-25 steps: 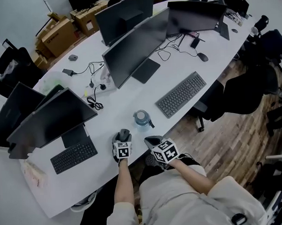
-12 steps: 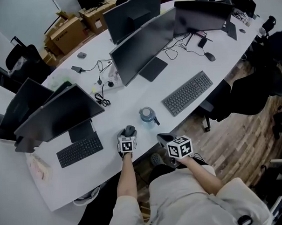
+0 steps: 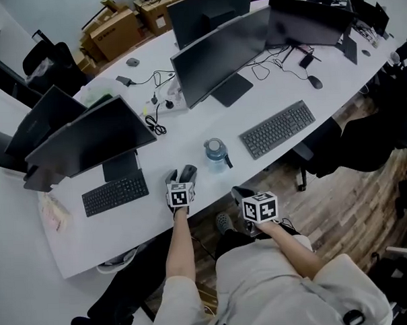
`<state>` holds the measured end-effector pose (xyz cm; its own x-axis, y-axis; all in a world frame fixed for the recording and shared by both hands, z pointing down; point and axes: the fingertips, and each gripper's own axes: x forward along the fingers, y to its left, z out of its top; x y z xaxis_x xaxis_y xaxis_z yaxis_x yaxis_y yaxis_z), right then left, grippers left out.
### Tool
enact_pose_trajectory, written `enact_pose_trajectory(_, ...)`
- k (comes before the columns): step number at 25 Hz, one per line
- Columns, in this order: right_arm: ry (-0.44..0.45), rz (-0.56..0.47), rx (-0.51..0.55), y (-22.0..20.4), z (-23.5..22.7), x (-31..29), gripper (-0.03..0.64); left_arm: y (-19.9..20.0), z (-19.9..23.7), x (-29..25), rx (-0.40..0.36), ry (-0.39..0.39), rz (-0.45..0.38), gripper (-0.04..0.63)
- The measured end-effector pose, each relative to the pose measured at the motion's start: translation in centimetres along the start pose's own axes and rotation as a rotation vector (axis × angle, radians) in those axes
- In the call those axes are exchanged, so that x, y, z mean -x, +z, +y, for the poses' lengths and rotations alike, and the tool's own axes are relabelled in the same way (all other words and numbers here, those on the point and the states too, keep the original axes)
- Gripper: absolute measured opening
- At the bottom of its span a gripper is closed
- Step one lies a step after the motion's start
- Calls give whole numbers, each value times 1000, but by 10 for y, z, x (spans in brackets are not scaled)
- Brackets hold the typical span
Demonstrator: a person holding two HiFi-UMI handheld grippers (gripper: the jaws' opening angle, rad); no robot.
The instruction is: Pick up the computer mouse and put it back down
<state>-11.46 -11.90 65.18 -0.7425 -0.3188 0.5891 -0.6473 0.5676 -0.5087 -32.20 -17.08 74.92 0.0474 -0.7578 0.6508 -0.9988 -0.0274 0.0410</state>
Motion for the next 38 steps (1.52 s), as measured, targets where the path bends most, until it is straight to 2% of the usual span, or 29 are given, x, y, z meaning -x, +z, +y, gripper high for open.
enact_pose_trajectory(3, 39, -11, 12, 2, 4, 2, -2, 0, -4, 28, 36, 40, -51, 318)
enact_pose_trajectory(7, 118, -18, 81, -1, 13, 7, 5, -6, -26, 74, 87, 87, -118, 318)
enact_pose_trajectory(11, 193, -85, 167, 1, 26, 14, 5, -14, -53, 117, 136, 128, -179, 318)
enact_pose_trajectory(15, 241, -128, 247, -6, 36, 27, 5, -24, -74, 159, 220, 165, -237, 318)
enact_pose_trajectory(18, 286, -135, 258, -16, 45, 35, 5, -24, -88, 195, 269, 202, -300, 318)
enact_pose_trajectory(22, 375, -135, 222, -28, 50, 51, 5, -17, -116, 227, 318, 233, -379, 316)
enact_pose_trajectory(24, 392, -125, 214, -33, 49, 58, 5, -14, -132, 235, 318, 232, -403, 316)
enact_pose_trajectory(28, 423, -105, 215, -45, 43, 72, 5, -16, -159, 239, 263, 196, -381, 311)
enact_pose_trajectory(30, 439, -102, 219, -47, 36, 80, 5, -15, -165, 245, 265, 217, -397, 291)
enact_pose_trajectory(33, 462, -102, 230, -49, 30, 88, 5, -11, -170, 255, 275, 259, -437, 185)
enact_pose_trajectory(35, 473, -100, 241, -51, 27, 92, 5, -11, -175, 258, 286, 273, -447, 142)
enact_pose_trajectory(38, 484, -95, 277, -50, 24, 96, 5, -11, -183, 260, 315, 292, -462, 44)
